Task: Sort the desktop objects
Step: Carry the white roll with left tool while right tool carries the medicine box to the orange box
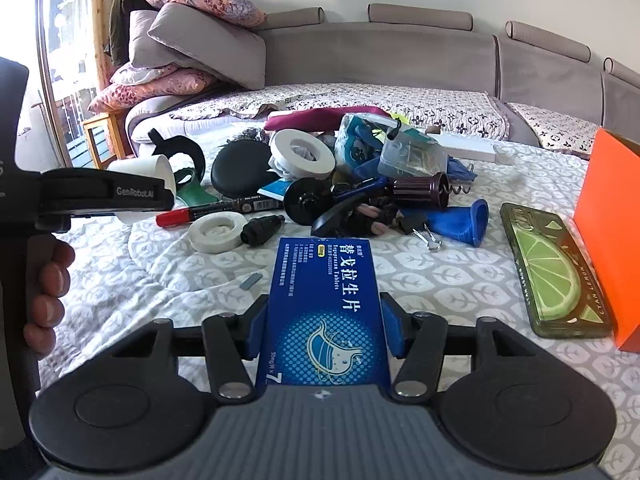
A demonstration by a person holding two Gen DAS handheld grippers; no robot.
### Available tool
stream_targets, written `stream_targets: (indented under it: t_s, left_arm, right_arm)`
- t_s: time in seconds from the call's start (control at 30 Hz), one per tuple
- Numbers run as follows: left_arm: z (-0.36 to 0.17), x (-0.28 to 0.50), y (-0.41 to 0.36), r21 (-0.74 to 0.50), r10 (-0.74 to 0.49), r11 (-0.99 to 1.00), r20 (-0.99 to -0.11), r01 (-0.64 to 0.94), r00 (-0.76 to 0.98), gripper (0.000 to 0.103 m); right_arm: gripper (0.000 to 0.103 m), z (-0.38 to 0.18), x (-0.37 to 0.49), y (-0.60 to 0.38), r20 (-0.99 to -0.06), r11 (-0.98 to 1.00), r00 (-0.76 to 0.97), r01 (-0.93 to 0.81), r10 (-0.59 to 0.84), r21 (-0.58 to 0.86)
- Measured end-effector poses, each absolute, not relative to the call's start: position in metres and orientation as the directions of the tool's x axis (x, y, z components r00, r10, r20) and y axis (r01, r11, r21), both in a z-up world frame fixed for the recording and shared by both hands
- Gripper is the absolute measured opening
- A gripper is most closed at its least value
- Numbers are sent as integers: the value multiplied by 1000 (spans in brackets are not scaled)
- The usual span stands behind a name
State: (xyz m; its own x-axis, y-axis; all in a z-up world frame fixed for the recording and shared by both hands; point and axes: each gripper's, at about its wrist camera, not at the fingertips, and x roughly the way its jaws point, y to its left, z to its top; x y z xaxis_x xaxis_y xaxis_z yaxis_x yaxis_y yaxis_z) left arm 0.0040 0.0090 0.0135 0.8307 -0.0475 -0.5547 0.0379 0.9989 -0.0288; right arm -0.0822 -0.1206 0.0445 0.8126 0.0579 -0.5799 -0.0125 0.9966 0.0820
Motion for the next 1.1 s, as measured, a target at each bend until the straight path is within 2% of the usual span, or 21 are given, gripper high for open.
stream_targets:
  t_s: [0.47, 1.1]
  left_arm:
    - [26, -29, -22, -5, -72, 997, -564, 83, 822, 43]
    - [27, -61, -49, 50, -41, 995, -576, 85, 816, 43]
  right_arm:
    - [55, 61, -116, -144, -534, 993, 844, 17, 50, 119]
    - [55, 62, -143, -160, -504, 985, 860, 6, 83, 173]
